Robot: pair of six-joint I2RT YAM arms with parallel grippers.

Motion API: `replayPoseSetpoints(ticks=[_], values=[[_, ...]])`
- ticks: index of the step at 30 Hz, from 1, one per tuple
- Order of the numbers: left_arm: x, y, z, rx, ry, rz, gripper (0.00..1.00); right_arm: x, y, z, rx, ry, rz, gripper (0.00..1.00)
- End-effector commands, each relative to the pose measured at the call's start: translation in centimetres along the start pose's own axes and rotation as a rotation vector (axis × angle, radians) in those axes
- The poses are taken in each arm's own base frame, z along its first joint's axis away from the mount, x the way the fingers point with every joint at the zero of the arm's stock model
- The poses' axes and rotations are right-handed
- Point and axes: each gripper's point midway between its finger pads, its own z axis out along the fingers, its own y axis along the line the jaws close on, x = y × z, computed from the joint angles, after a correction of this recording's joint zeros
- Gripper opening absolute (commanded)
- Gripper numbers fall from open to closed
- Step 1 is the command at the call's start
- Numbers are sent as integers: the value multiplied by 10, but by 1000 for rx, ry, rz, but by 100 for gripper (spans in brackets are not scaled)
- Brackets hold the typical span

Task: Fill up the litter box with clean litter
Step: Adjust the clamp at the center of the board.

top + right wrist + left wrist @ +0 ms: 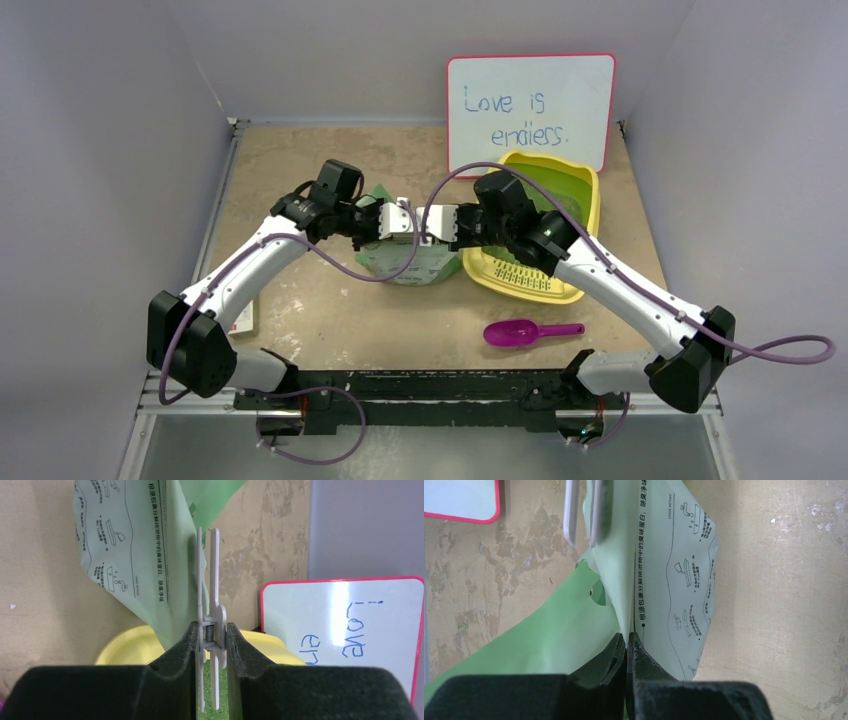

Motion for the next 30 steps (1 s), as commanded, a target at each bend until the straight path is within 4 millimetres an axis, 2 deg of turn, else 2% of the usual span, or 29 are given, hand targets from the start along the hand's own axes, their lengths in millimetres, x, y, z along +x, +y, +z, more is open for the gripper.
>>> replayPoseSetpoints(ticks=[1, 4, 7, 14, 30], values=[[-23, 14, -11, -48, -76, 35, 0, -24, -13, -8, 17, -82, 14, 0], [-22, 16, -11, -55, -72, 30, 0, -35, -11, -14, 1, -134, 19, 0], [-23, 17, -12, -61, -74, 30, 0, -35, -9, -17, -10, -130, 27, 0], [-24, 16, -12, -58, -79, 29, 0, -20, -1, 0, -34, -55, 42, 0], [-29, 18, -14, -60, -108, 24, 0, -16, 12, 17, -69, -46, 51, 0]])
